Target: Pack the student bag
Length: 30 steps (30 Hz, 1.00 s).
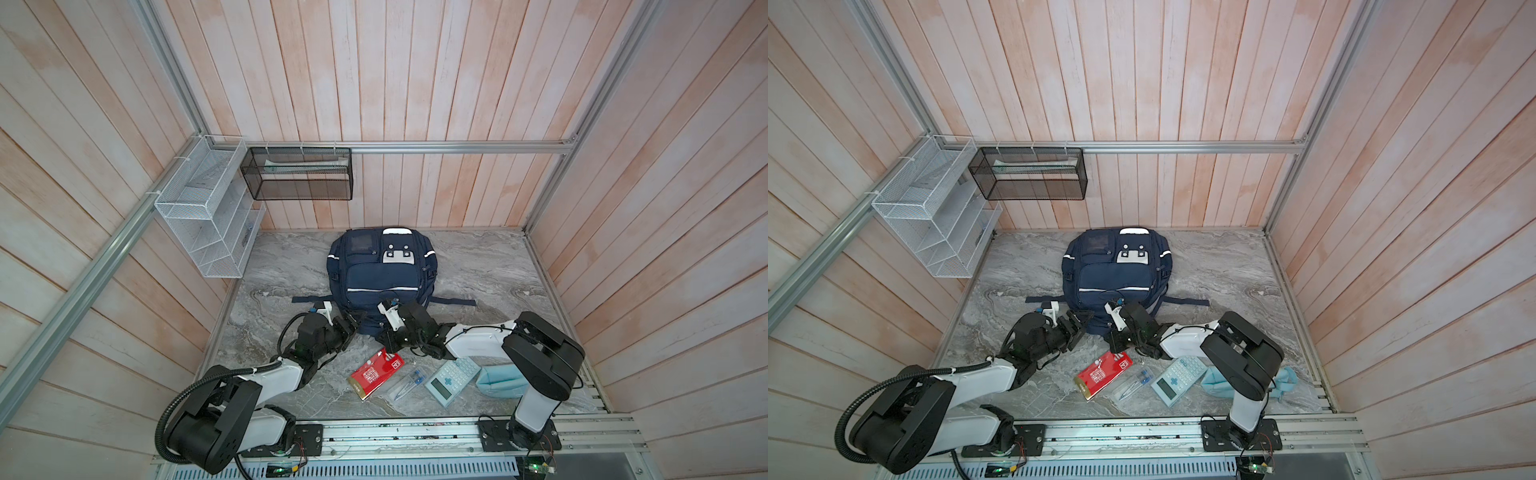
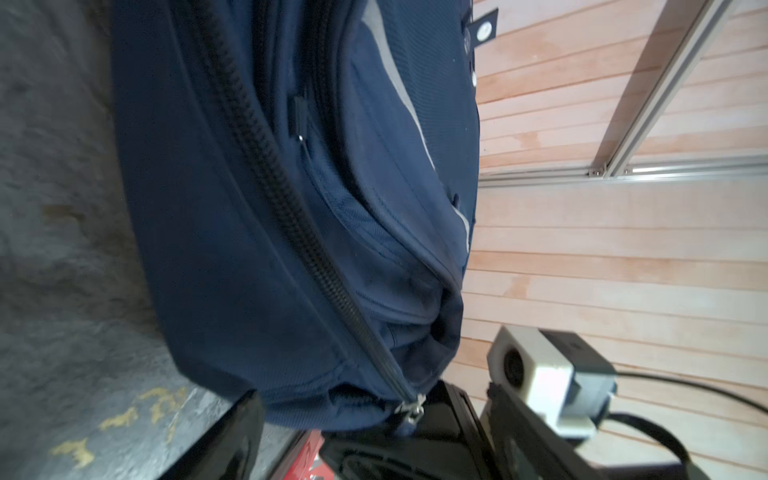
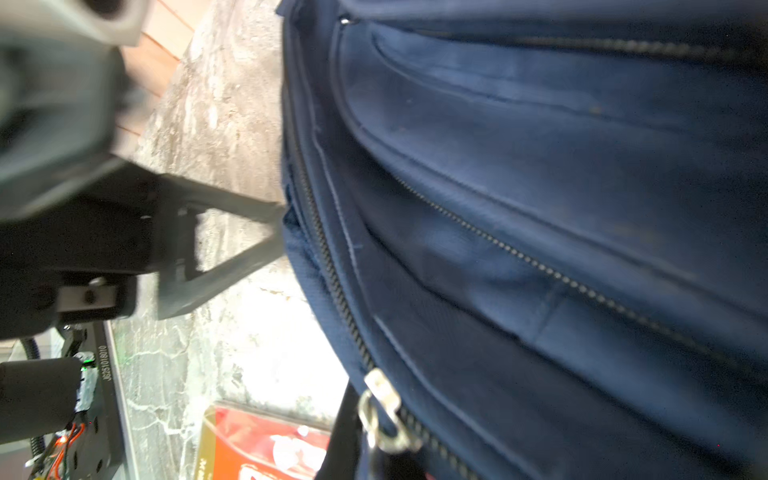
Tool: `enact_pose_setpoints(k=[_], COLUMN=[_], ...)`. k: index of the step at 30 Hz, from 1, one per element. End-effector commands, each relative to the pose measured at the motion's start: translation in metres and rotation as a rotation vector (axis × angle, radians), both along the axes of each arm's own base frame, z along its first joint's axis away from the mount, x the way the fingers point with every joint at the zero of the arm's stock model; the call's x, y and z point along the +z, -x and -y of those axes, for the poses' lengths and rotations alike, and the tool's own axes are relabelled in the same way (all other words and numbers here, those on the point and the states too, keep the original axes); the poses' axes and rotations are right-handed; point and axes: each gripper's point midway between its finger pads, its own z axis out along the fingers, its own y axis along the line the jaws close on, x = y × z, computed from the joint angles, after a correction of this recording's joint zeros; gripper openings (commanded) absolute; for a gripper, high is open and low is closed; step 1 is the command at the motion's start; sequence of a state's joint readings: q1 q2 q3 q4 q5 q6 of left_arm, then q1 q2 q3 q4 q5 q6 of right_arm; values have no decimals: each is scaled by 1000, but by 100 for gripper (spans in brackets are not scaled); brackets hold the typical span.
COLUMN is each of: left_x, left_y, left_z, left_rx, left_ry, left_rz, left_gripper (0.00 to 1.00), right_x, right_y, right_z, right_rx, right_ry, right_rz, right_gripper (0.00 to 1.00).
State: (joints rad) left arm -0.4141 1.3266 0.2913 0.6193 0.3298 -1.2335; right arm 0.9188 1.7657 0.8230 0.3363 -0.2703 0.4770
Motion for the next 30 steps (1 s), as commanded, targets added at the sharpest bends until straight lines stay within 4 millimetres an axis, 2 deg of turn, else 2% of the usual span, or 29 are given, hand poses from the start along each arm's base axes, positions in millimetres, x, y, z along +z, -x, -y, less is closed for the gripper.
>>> enact_pose_setpoints(k=[1,4,6,7,8,10,13,17,20,26,30], left_x=[13,1,0,1,-1,-1,1,5,11,22,25], left_y=[-27,-37,-41,-42,-43,-44,-44,-43,-40,-32,-34], left_z=[7,24,36,41,44,44,38,20,10,1,-12], left_rx=[10,-60,-121,-152,-169,-172,-170,-139,-134,-137,-105], left_ry=[-24,-9,12,16,13,12,1,9,21,5,7], left_rz=[58,32,61,72,69,67,69,67,69,86,87], left_gripper=[87,71,28,9,0,0,0,0,0,0,0], right_x=[11,16,22,22,21,14,-3,-32,-40,-33,-36], right_y=[11,13,16,15,13,9,-1,-20,-35,-76,-102], right_z=[-16,-15,-15,-12,-8,7,42,102,138,186,201], right_rx=[92,108,126,121,110,77,-7,-153,-244,-402,-433], right_ry=[-27,-33,-40,-35,-28,-19,32,140,149,158,176], right_rz=[37,58,76,80,74,21,-22,-93,-133,-97,-64], right_gripper=[0,0,0,0,0,0,0,0,0,0,0])
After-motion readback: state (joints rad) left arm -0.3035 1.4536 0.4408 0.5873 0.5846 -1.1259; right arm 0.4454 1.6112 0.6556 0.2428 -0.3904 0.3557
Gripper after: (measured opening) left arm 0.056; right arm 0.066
